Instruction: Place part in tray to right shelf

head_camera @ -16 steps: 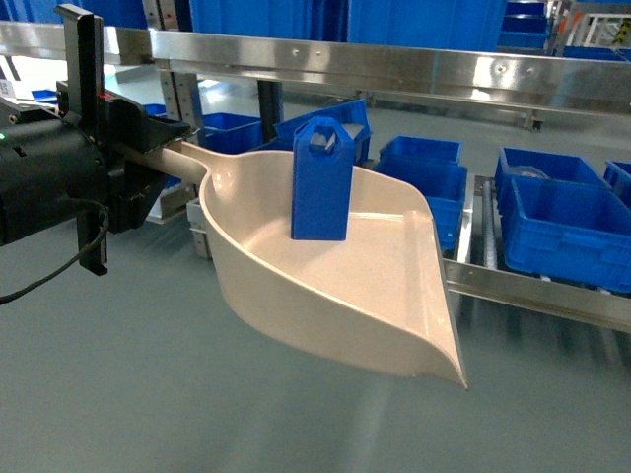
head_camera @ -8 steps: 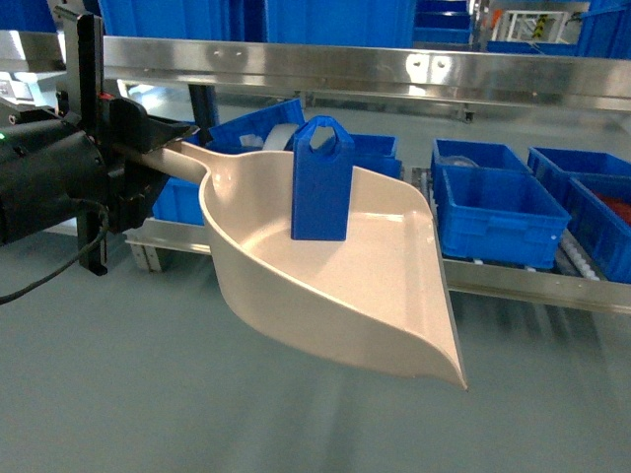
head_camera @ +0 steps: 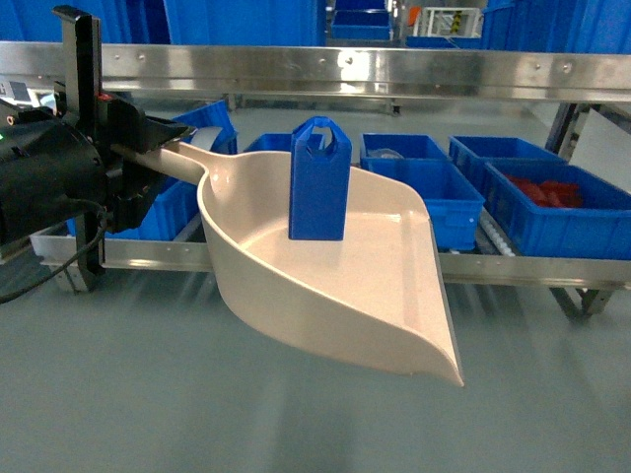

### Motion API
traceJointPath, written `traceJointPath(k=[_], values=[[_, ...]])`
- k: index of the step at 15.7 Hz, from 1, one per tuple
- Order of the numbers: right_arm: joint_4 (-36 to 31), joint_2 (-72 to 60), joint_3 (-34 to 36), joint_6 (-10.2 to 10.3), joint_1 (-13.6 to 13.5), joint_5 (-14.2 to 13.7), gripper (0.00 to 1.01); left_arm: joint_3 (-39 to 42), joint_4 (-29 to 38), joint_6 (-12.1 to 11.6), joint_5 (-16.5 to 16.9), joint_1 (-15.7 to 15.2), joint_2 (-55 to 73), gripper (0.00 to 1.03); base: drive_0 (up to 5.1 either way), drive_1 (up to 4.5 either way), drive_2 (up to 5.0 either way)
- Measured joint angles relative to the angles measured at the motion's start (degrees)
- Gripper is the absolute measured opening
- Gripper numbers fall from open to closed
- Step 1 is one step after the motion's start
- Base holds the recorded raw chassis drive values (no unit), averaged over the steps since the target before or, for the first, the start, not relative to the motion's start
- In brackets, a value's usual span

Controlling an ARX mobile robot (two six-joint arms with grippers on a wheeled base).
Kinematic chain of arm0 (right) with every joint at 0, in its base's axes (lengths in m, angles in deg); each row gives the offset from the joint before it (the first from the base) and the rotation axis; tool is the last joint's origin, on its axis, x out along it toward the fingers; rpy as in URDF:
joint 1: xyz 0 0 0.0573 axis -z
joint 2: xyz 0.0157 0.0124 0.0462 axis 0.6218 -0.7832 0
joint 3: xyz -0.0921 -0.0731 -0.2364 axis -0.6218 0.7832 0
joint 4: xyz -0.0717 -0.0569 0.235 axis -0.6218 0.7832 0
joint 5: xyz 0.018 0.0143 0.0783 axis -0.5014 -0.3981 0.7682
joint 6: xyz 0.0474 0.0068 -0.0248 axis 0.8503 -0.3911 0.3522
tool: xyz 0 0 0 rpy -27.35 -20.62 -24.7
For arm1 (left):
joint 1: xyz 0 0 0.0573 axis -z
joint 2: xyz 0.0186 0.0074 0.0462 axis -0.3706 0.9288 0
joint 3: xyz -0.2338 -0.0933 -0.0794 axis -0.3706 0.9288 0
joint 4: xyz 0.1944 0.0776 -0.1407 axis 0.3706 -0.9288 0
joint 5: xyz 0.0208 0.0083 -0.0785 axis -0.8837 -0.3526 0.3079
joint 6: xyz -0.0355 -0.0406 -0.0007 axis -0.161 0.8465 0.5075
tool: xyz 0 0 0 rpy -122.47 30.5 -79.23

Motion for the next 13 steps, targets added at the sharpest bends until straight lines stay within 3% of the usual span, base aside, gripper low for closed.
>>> traceJointPath(k=[13], values=[[-0.07,0.00,0.00,0.00,0.00,-0.17,0.98,0.00,0.26,0.02,0.02,0.07,-0.02,0.14,-0.2,-0.23,-0.2]])
